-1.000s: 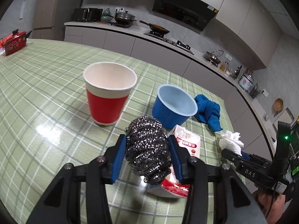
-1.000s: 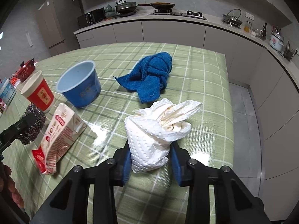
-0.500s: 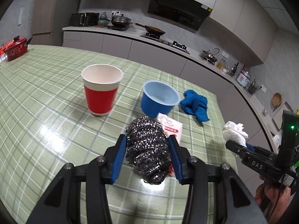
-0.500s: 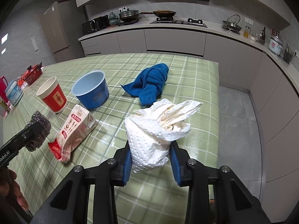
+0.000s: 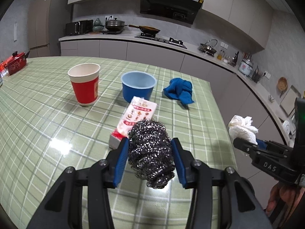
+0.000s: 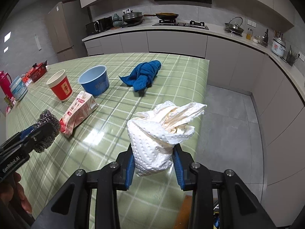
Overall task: Collect trash
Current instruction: 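Carry the steel wool and paper towel over the black bin and release both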
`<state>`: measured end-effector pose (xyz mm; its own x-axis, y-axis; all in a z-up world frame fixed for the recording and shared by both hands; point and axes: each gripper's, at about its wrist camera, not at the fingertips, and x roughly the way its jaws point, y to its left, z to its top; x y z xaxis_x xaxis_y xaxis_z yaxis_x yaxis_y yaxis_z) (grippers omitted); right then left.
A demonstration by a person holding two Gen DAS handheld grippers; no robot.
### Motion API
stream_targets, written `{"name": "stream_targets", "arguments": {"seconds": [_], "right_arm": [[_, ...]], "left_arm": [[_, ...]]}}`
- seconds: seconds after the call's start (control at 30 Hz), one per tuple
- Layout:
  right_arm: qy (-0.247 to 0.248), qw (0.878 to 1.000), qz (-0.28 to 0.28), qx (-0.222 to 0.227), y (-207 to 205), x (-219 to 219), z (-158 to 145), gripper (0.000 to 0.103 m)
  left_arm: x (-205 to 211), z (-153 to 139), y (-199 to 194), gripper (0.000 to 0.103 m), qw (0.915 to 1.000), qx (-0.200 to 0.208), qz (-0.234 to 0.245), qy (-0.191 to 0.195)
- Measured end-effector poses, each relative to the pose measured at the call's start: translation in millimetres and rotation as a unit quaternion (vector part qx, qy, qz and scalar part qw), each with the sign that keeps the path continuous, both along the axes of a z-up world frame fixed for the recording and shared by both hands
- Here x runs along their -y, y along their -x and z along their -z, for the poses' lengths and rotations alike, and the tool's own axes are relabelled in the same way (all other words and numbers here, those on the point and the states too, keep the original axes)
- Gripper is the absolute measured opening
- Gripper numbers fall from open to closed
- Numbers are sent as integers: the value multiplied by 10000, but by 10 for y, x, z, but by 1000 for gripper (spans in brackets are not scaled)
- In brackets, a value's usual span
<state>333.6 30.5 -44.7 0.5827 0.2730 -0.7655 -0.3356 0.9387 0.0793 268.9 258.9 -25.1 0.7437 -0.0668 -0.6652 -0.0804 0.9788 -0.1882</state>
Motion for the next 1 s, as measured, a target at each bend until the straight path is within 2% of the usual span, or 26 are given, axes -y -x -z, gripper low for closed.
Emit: {"name": "stream_targets", "arguments": {"seconds": [0.5,1.0], "right_arm": [[-45,9999,-17,135,457,321,-164,38],[-123,9994,264,173,948,1096,-217,38]], "left_arm": [[383,-165,372,45,9996,140,76,-228],[1180,-239,719,45,9979,205,472,-387]]}}
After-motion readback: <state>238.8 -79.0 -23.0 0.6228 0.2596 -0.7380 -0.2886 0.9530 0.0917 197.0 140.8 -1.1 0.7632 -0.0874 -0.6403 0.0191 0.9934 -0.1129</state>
